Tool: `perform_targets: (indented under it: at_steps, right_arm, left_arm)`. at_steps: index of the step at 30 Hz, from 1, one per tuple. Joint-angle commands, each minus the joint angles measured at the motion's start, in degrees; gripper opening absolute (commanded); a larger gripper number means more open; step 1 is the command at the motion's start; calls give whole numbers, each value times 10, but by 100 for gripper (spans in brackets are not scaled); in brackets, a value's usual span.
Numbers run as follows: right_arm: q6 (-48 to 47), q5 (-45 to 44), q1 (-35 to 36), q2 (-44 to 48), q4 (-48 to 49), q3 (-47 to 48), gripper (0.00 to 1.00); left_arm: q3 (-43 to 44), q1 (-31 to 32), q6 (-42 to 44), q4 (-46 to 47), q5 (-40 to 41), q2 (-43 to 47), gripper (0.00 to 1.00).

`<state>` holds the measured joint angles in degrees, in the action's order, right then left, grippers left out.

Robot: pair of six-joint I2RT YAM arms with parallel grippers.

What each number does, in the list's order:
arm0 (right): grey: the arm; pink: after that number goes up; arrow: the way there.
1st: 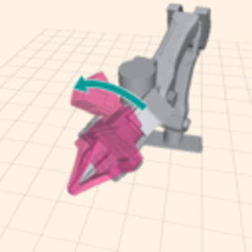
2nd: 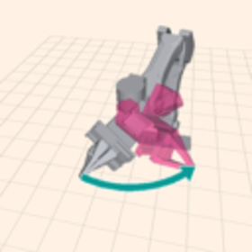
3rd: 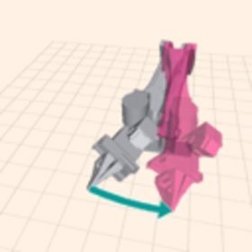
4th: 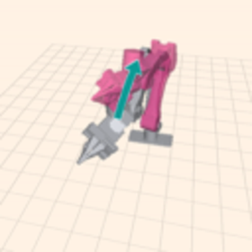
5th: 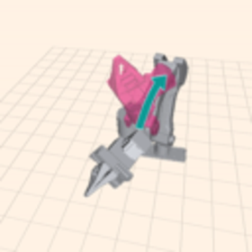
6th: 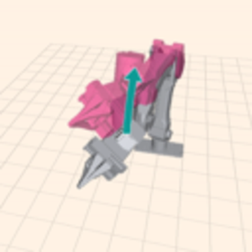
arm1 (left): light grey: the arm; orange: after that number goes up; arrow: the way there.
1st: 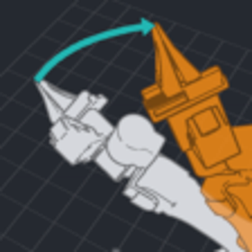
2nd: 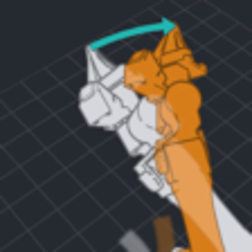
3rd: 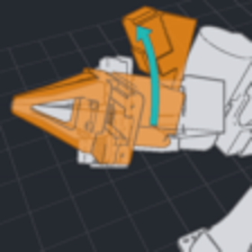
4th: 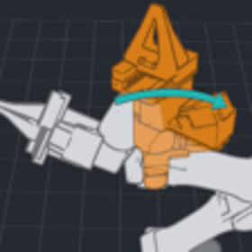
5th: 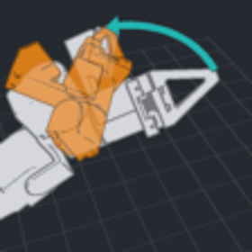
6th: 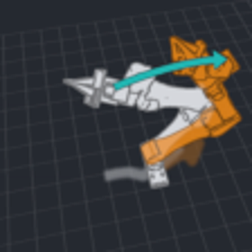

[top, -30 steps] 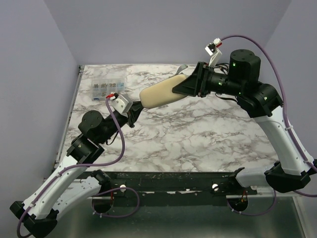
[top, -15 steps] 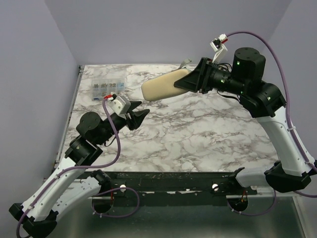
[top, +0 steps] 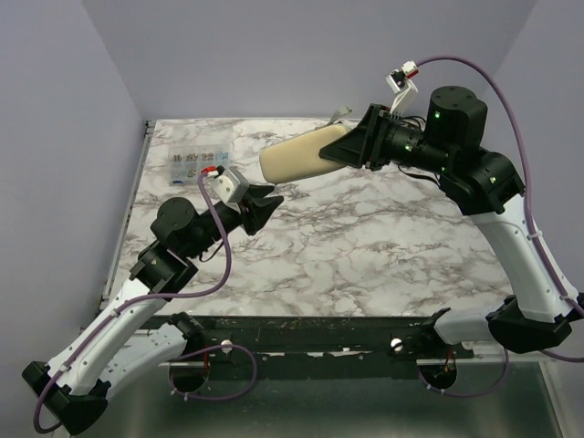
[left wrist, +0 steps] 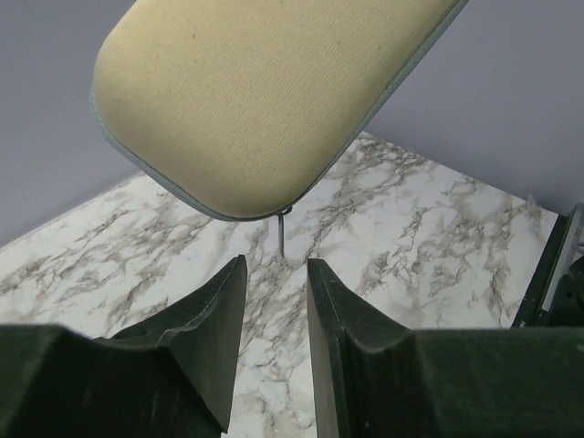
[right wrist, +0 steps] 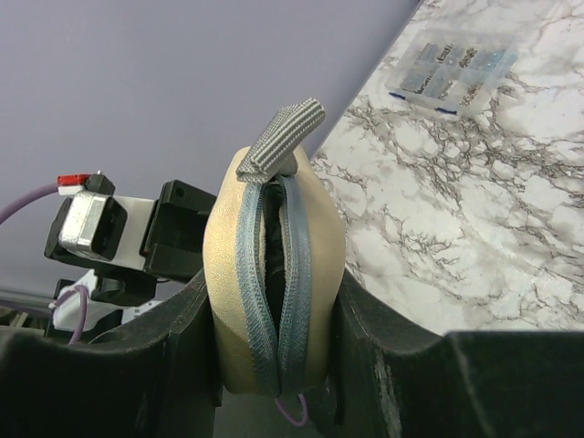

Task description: Open the umbrella

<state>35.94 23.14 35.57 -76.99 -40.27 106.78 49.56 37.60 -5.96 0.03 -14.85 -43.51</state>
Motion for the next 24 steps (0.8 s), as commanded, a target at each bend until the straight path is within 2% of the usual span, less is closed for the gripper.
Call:
perform_targets:
  at_steps: [1, 12, 15, 21, 24]
  right_arm:
    - [2, -5, 3, 7, 56, 8, 1]
    - [-3, 4, 3, 5, 62, -3, 1]
    - [-6, 6, 3, 3, 62, -3, 1]
    - [-12, 14, 3, -2, 59, 4, 1]
    - [-16, 16, 3, -2, 56, 3, 1]
  left_arm:
    - [26, -2, -11, 29, -11, -7, 33]
    - [37, -2, -19, 43, -8, -21, 30]
    - [38, -2, -24, 50, -5, -23, 24]
    - [40, -2, -28, 54, 14, -27, 1]
    - [38, -2, -32, 62, 27, -25, 0]
